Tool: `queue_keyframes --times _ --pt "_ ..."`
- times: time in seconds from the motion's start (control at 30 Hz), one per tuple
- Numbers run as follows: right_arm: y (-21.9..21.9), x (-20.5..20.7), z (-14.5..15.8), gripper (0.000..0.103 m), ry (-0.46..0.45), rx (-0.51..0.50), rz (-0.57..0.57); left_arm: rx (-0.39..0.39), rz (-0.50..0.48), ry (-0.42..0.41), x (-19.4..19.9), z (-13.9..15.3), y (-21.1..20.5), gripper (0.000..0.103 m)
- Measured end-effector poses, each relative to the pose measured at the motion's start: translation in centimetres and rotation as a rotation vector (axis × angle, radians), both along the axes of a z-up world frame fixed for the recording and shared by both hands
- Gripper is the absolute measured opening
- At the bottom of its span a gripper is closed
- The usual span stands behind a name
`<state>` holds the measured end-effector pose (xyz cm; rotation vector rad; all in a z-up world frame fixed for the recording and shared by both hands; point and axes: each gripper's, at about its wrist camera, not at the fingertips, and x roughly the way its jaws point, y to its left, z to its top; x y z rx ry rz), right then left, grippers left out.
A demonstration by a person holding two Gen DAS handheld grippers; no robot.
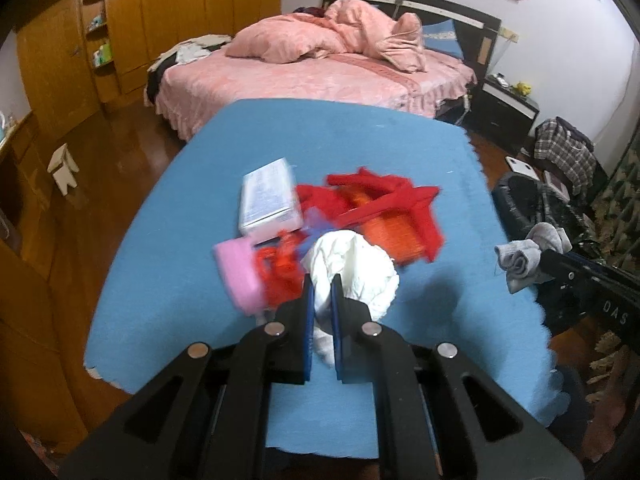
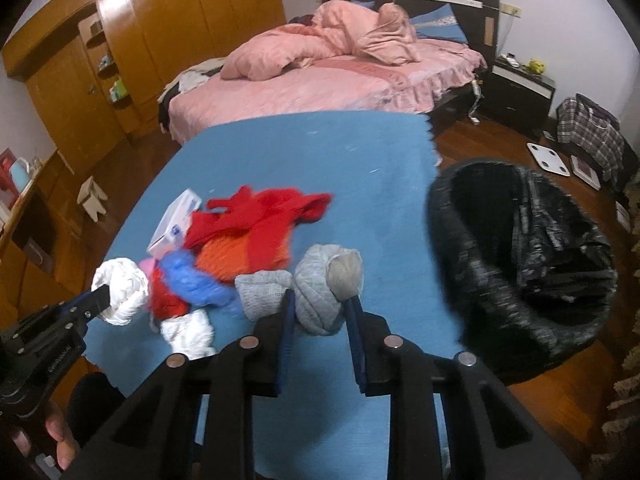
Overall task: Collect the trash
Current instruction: 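Carry both items over the black bin and open both tools to drop them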
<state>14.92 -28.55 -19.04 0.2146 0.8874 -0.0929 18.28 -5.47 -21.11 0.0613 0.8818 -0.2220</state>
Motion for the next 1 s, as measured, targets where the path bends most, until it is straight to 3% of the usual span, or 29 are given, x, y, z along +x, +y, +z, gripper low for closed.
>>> queue_keyframes --times 0.2,0.47,0.9,1.0 --pt "-6.1 -0.7 1.0 0.025 0.002 -0.032 -0.06 -0.017 -0.057 -0.011 0.2 1.3 -6.5 0.007" --pt "-15.3 -1.2 0.6 0.025 0.023 -0.078 -0.152 -0.018 -0.198 -0.035 0.9 2.3 -18.5 0.007" --pt "-27.8 1.2 -5.5 0.025 0.137 -0.039 -0.218 -0.033 -0.325 0.09 4.1 -2.9 -33.5 0.008" --pt "-29.0 2.2 -7.3 0.029 0.184 -0.031 -0.2 0.006 -0.374 0.1 4.7 -4.5 -35.9 0.024"
